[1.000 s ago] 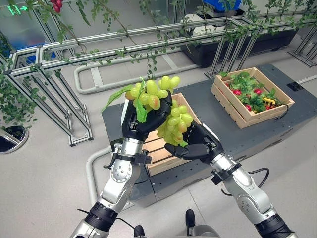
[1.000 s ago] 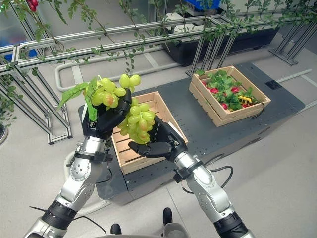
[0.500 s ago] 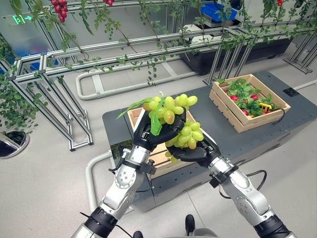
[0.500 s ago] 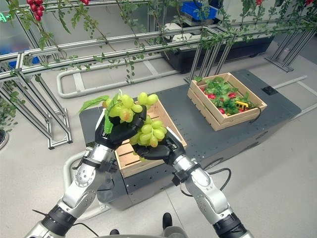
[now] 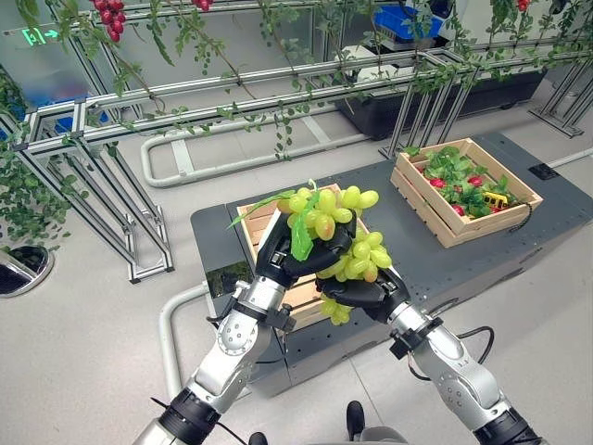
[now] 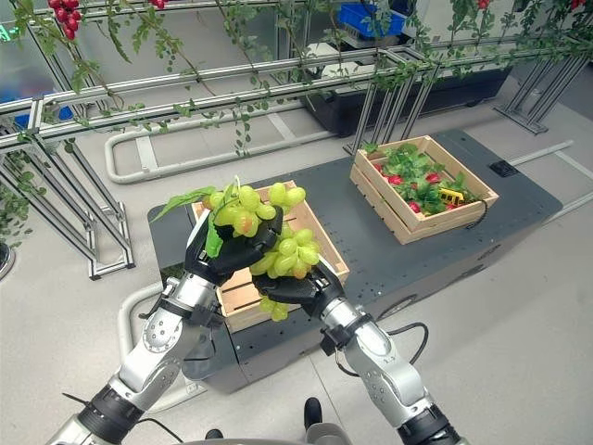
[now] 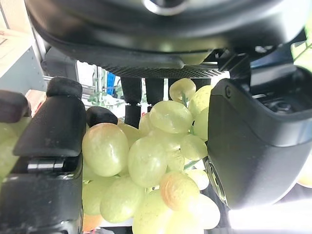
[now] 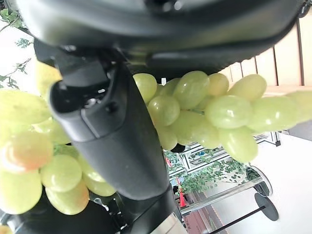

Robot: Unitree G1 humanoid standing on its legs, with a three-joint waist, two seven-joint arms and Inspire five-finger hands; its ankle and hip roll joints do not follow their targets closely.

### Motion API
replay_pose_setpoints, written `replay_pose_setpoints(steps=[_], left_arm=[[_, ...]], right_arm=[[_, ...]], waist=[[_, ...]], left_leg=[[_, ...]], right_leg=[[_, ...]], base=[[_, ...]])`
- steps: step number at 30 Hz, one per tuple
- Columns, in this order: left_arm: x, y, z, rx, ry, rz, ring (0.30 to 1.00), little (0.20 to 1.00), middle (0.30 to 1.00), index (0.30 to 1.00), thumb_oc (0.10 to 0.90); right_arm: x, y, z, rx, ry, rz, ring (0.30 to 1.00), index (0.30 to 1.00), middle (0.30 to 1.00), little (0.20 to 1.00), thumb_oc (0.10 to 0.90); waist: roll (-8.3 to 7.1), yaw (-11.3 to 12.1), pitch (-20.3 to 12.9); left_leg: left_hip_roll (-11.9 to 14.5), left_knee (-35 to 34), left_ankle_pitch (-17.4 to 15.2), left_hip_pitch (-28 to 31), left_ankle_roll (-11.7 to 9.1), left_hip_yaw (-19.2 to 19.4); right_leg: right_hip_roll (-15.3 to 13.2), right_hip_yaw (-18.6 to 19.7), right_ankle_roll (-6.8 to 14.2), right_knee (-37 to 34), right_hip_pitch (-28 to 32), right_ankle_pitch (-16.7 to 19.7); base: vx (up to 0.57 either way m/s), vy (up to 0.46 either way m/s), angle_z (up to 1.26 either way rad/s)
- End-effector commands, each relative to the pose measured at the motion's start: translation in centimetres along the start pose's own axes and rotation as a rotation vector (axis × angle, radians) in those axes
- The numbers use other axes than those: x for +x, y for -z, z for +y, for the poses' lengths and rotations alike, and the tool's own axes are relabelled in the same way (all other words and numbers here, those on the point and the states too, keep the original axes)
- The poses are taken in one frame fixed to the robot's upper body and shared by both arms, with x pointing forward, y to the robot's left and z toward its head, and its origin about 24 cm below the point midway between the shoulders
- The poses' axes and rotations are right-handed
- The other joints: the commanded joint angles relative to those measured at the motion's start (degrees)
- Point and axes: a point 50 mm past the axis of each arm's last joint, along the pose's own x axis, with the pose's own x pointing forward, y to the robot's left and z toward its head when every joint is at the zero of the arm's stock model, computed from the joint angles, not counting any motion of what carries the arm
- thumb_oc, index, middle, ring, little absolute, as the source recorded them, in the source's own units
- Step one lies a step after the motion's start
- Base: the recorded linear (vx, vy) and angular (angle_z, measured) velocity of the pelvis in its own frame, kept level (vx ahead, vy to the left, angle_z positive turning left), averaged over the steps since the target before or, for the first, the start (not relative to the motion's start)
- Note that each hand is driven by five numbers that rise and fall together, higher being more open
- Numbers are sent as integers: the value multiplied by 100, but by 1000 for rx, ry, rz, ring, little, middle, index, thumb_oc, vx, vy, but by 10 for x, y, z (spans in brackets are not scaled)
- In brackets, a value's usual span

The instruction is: Pick up the fruits from the basket on one side to the basket on the other side

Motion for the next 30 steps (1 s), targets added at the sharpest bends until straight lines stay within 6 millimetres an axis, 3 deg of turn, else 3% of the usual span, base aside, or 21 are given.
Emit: replay_pose_setpoints(steps=[1,2,3,11,15,18,22,26,30], left_arm=[[9,-27,-5,15,39,-165,347,347,347,347,431],[8,-28,-3,16,30,-166,505,505,505,505,536],[7,-28,0,8,11,-163,900,900,900,900,800],[1,-28,23,-92,-90,-149,900,900,900,900,800],[-5,-26,28,-147,-141,-149,900,900,900,900,800],[-10,-26,34,-151,-201,-152,900,900,900,900,800],[-9,-24,39,-144,-247,-141,900,900,900,900,800],[-15,-23,53,-127,-309,-135,900,900,900,900,800],[-17,-22,56,-116,-279,-118,900,900,900,900,800]], right_arm=[[10,-63,2,56,4,-389,300,300,300,300,400],[8,-63,0,56,12,-392,300,300,300,300,400],[6,-65,-2,62,27,-404,300,300,300,300,400],[-4,-67,-21,66,110,-430,300,300,300,300,400],[-9,-66,-29,97,152,-443,300,300,300,300,400],[-6,-65,-28,132,137,-458,300,300,300,300,400],[-3,-67,-28,164,153,-479,300,300,300,300,400],[-4,-64,-27,214,148,-517,300,300,300,300,400],[-6,-64,-32,235,173,-538,300,300,300,300,400]], waist=[[119,35,-376],[119,32,-377],[114,25,-370],[111,115,-229],[100,231,-214],[89,365,-213],[118,382,-219],[147,354,-65],[146,350,88]], left_leg=[[148,46,-189,-30,152,-84],[160,46,-180,-35,147,-82],[186,46,-158,-54,137,-80],[66,46,-74,-169,198,-473],[-283,236,-223,-268,334,-1039],[-574,323,-337,-326,448,-1762],[-673,238,-391,-227,503,-1690],[-1063,317,-584,-161,694,-1731],[-1265,499,-725,-170,747,-1679]], right_leg=[[-48,-41,63,9,68,-194],[-34,-41,54,9,65,-197],[3,-36,35,9,48,-195],[241,286,-125,9,-39,-196],[273,622,-149,9,-32,-172],[258,1037,-130,9,-20,-99],[76,1040,-7,9,-39,-32],[-304,1104,307,24,-300,350],[-498,1109,368,74,-484,676]], base=[[-13,-95,-1],[-7,-97,-1],[-9,-95,-1],[-32,-66,-9],[-26,87,-49],[-44,238,-40],[-86,272,-71],[-161,374,-9],[-121,349,-18]])
